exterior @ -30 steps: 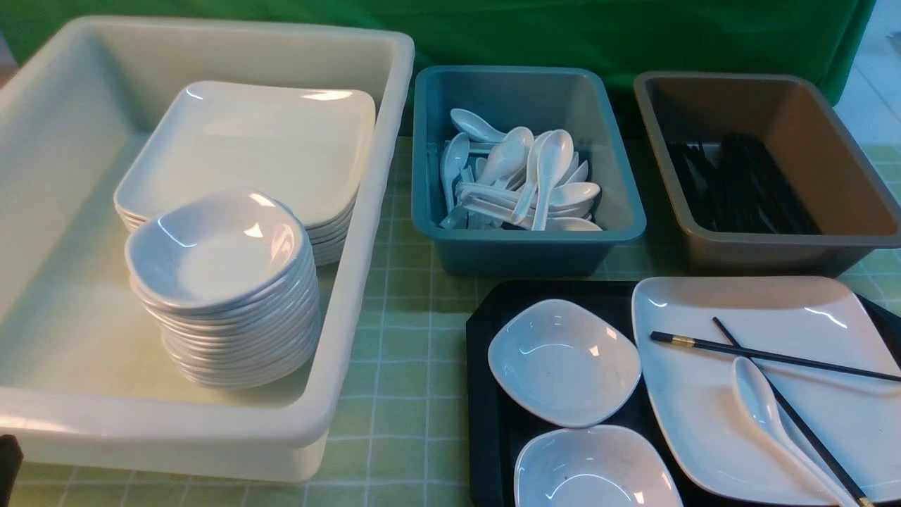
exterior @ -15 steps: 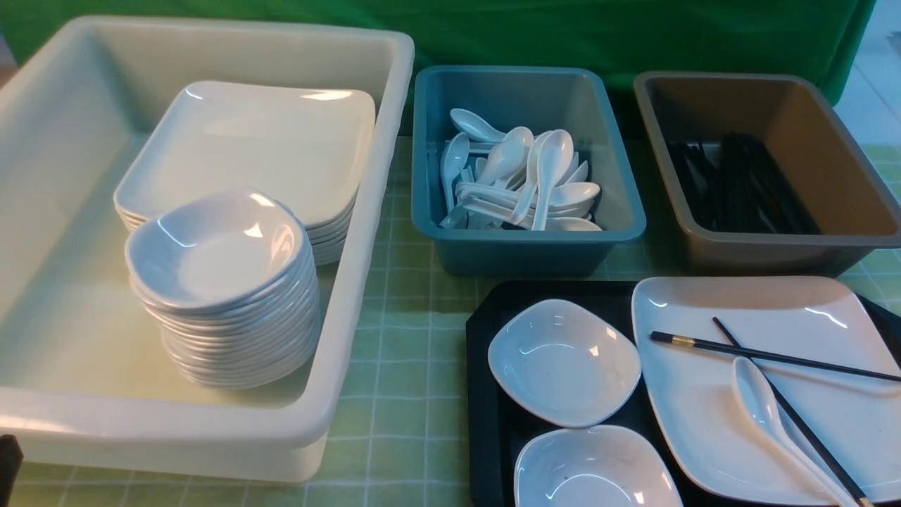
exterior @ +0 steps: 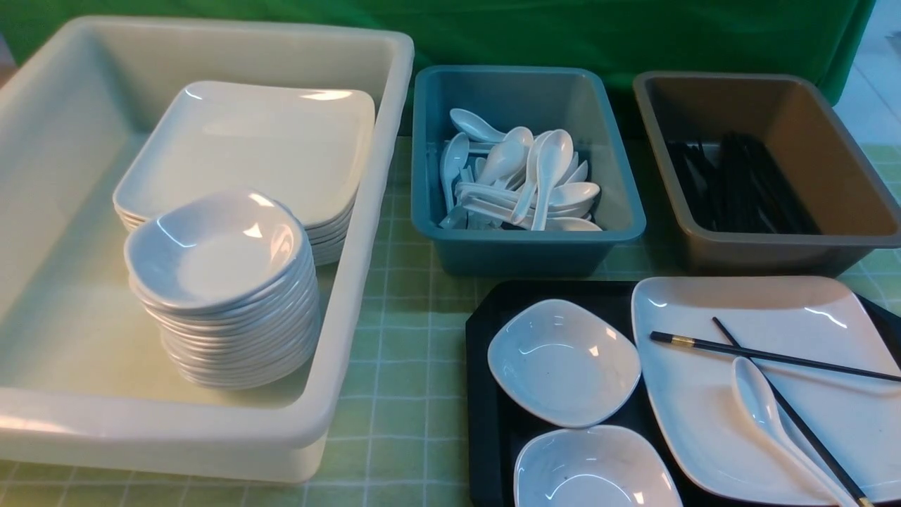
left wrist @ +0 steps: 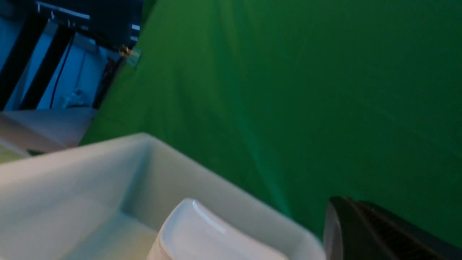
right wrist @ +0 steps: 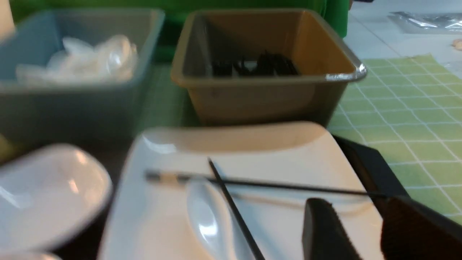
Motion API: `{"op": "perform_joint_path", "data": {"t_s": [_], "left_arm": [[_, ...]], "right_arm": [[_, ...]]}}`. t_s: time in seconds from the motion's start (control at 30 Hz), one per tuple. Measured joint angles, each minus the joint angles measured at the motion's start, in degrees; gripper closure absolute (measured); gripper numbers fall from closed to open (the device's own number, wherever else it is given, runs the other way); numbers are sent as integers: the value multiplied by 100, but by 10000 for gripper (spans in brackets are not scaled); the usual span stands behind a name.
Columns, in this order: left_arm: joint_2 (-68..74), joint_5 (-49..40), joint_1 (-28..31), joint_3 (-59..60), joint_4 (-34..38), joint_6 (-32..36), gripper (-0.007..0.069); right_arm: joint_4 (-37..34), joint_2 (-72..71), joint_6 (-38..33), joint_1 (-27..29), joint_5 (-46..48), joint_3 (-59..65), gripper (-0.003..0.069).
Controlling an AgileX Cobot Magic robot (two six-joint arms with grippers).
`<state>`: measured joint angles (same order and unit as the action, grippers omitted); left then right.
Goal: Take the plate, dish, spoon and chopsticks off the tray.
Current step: Use the right arm to grab a soup spoon from the plate
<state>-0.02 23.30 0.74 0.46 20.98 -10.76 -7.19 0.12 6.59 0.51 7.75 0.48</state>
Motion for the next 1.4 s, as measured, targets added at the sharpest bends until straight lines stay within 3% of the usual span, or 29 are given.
{"op": "perform_joint_path", "data": {"t_s": [0.13, 0.23, 0.3, 0.37, 0.5, 0.53, 0.57, 0.63, 0.67, 0.77, 0.8, 0.87, 1.0, 1.03, 1.2, 1.4], "left_arm": [[-5, 1170, 0, -72, -46, -804, 629], [133, 1039, 0, -853, -180, -1052, 629], [370, 508, 0, -1466, -374, -1089, 629], [940, -816, 0, -2791, -987, -1168, 629], [2369, -3530, 0, -4776, -1325, -875, 629], [2447, -3662, 0, -4776, -1325, -824, 629], [3069, -4682, 0, -5396, -1265, -347, 629], [3457, -5347, 0, -5763, -1121, 47, 629], [4139, -6103, 0, -6120, -844, 599, 629], [4890, -6857, 0, -6363, -352, 1274, 629], [5366, -7265, -28, -6408, 20, 1668, 629], [5824, -7525, -183, -6408, 189, 1961, 637], [6327, -7644, -957, -6408, 127, 2105, 643], [6444, -7644, -1434, -6408, 58, 2084, 643], [6884, -7632, -3265, -6415, -265, 1468, 643], [7655, -7081, -4722, -6500, -441, 1379, 643]], "right_arm": [[-295, 0, 866, 0, -813, 0, 417], [-357, 0, 1171, 0, -1259, 0, 417], [-361, 0, 1187, 0, -1505, 0, 417], [-361, 0, 1138, 0, -1681, 0, 417], [-373, 0, 1179, -25, -1932, -122, 447], [-373, 5, 1179, -34, -1885, -155, 453], [-292, 129, 1054, -121, -1319, -607, 524], [-233, 360, 812, -219, -744, -1101, 584], [-188, 856, 370, -382, 142, -1860, 625], [-111, 1826, -75, -611, 1523, -2913, 646], [51, 2750, -318, -754, 2613, -3686, 651], [225, 3690, -559, -858, 3851, -4284, 653], [298, 5079, -1139, -892, 5171, -4876, 662], [240, 5636, -1421, -894, 5490, -4986, 665], [208, 6966, -1768, -907, 5621, -5017, 632], [209, 8031, -1828, -1279, 5168, -5022, 393]]}}
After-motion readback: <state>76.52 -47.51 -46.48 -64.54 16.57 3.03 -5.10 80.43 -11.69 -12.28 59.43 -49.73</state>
